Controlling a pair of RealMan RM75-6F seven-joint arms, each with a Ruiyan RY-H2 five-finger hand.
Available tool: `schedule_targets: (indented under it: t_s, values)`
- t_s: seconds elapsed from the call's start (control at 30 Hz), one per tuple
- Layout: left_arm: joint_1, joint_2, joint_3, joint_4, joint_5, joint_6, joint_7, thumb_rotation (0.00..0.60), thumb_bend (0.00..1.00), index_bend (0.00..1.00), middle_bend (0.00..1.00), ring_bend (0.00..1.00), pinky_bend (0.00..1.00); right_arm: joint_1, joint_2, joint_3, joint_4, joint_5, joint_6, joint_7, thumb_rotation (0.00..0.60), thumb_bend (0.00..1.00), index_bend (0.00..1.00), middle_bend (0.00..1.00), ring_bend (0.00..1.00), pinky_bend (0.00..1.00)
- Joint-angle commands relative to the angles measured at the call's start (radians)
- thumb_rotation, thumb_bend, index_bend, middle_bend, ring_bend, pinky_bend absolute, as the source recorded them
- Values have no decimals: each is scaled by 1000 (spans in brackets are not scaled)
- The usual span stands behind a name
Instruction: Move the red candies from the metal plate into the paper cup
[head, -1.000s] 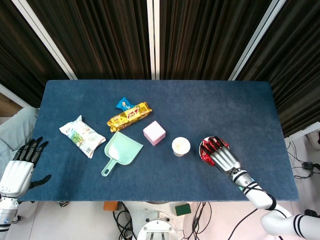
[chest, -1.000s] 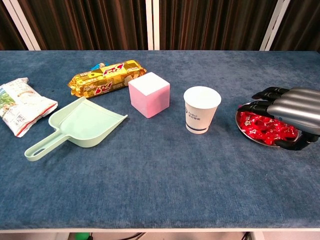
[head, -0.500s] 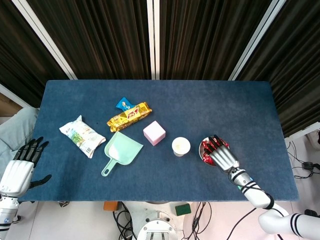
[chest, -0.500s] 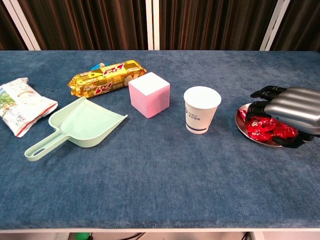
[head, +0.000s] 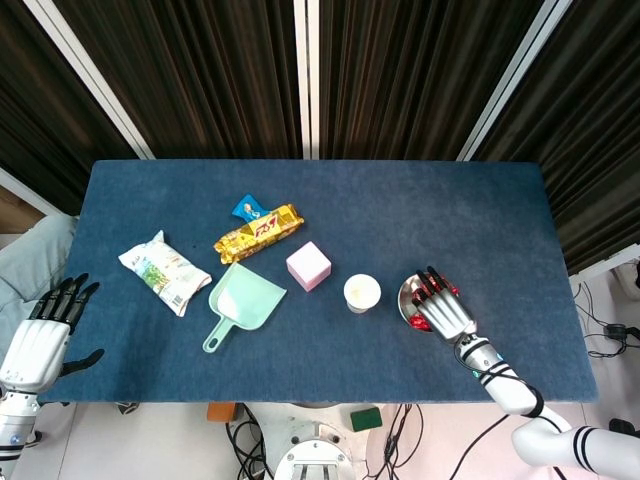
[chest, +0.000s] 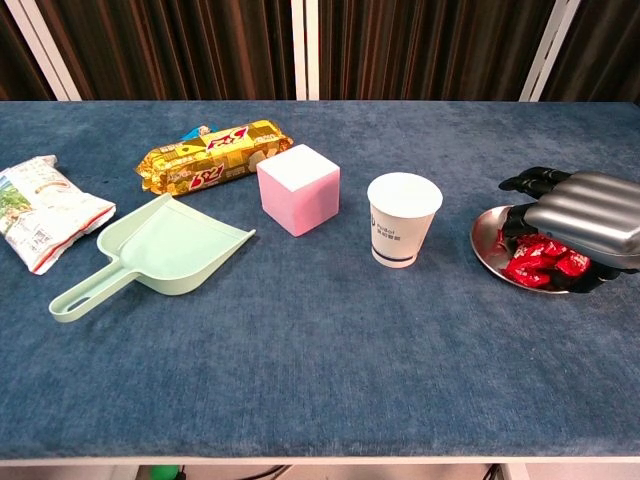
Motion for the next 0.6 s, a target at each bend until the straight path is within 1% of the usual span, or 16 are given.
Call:
schedule_targets:
  t_s: [0.03,0.13,0.27,0.43,0.6]
  values:
    - [0,0,0,0,0,0,0,600,97,90,31,1,151,-3,-8,2,10,-4,8,0,600,381,493,364,0,0]
    - [0,0,0,0,-2,-1,-1,600,98,91,31,1,151,-6,-18,4,24,-9,19,-1,600,394,535,399,0,0]
    - [-1,0,0,0,-3,-3,0,600,98,90,31,1,151,-12,-32,7,46,-26,43,15,600,444,610,457,0,0]
    - [-2,0,0,-1,-3,-5,2,600,98,90,31,1,151,-15,-46,10,69,-40,58,26,600,481,692,505,3,0]
    - [-2,0,-1,-1,-7,-7,3,600,98,90,31,1,151,-19,-51,15,82,-55,79,42,600,527,761,546,29,0]
